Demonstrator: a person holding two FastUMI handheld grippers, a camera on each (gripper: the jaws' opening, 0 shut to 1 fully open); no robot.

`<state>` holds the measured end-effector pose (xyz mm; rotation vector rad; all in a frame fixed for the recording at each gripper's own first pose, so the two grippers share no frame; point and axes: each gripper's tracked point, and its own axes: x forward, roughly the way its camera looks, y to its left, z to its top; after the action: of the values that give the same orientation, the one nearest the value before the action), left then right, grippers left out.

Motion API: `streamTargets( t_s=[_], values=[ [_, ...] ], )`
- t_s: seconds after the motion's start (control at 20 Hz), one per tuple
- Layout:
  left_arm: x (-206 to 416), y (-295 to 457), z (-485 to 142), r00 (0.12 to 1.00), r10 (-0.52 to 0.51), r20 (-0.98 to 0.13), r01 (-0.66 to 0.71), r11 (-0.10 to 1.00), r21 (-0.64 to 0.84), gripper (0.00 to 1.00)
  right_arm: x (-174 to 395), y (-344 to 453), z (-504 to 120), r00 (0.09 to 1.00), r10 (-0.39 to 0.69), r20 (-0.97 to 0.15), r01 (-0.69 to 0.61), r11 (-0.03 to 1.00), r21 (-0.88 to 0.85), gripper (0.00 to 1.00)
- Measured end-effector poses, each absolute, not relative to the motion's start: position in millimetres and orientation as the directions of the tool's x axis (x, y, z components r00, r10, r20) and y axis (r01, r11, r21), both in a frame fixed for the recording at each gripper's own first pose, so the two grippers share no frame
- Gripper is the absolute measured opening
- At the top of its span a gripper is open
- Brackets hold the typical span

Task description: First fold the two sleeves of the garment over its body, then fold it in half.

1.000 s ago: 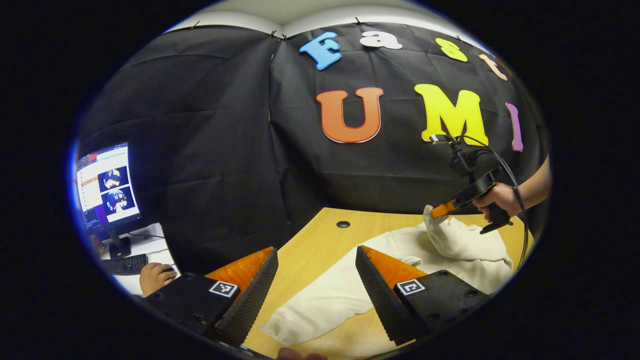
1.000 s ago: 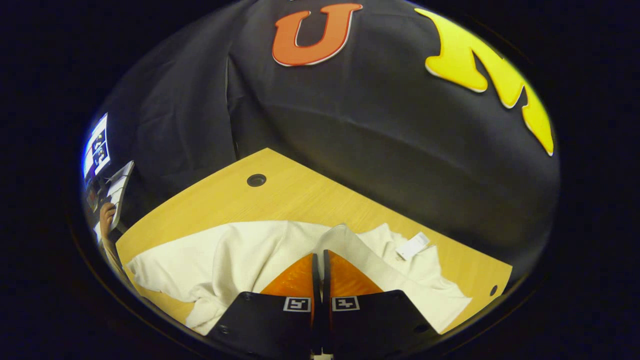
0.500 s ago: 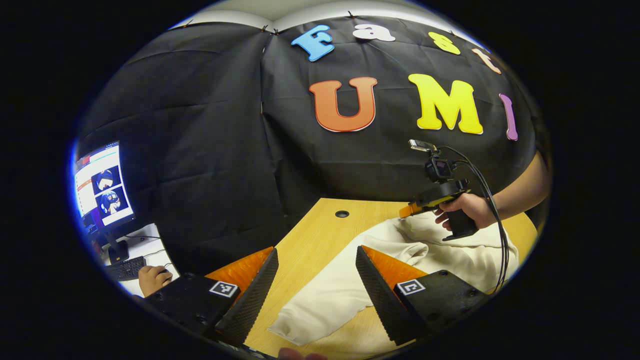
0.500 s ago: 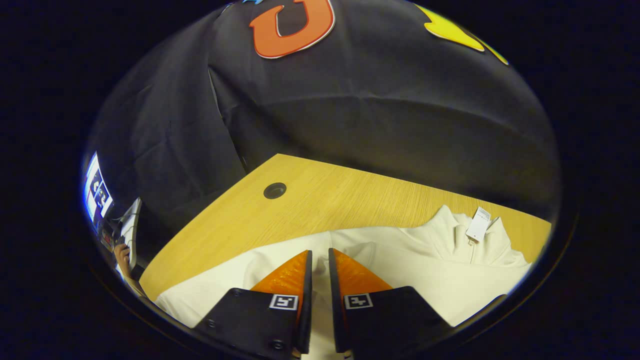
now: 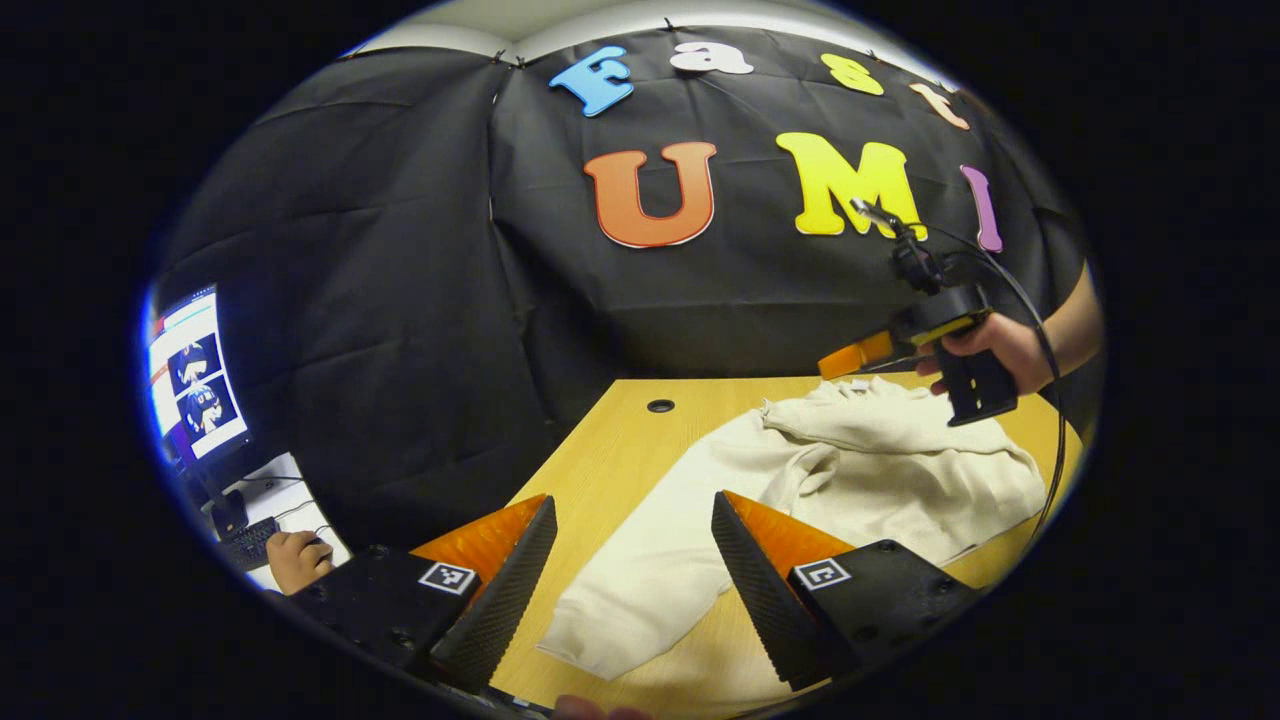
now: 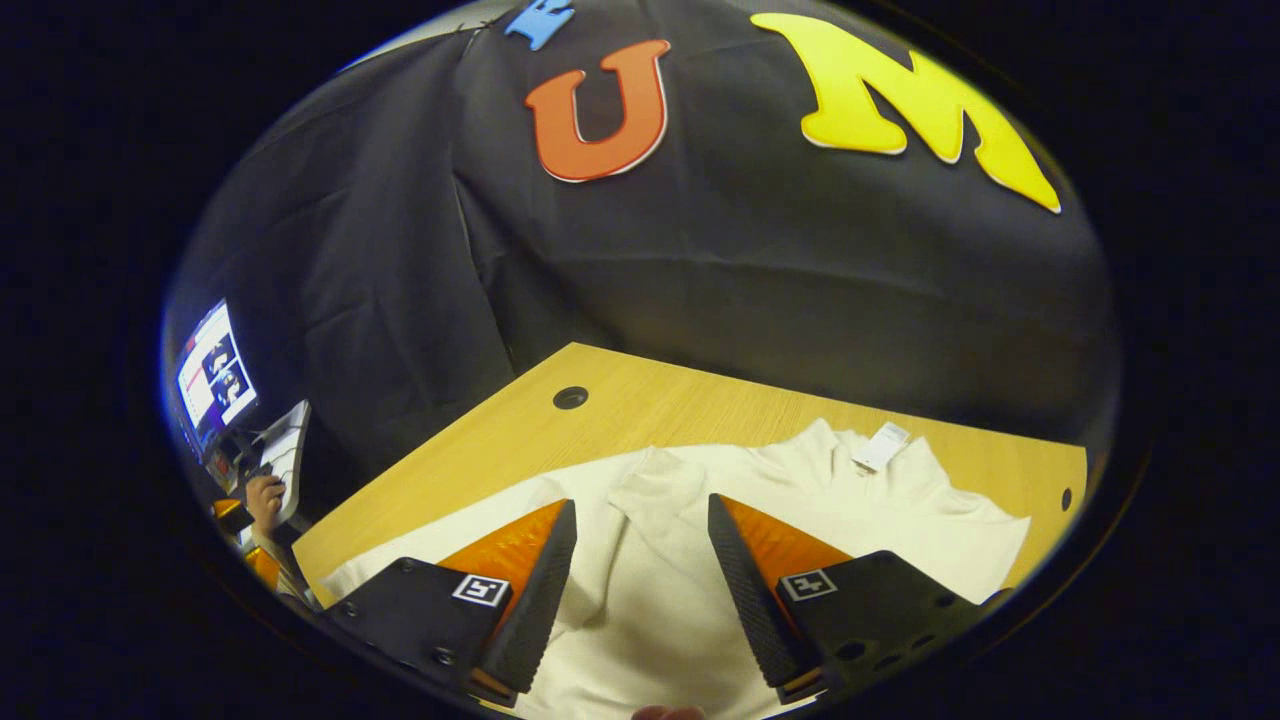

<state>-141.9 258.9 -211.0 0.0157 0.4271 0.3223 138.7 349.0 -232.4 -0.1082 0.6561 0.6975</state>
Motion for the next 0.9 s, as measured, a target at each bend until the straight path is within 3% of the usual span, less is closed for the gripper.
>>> streamTargets(
  t_s=[0.3, 0.9],
  values=[
    [-190.4, 279.6, -254.3, 0.813, 0.331, -0.479, -0.309, 0.942, 0.127, 0.99, 86.8, 270.6, -179.8, 0.626, 0.546, -0.556, -0.595, 0.796, 0.112, 0.82],
    [-214.2, 295.0, -353.0, 0.731, 0.224, -0.644, -0.236, 0.969, 0.069, 0.99, 18.2, 179.3, -187.1, 0.621, 0.455, -0.638, -0.517, 0.85, 0.102, 0.83]
  ],
)
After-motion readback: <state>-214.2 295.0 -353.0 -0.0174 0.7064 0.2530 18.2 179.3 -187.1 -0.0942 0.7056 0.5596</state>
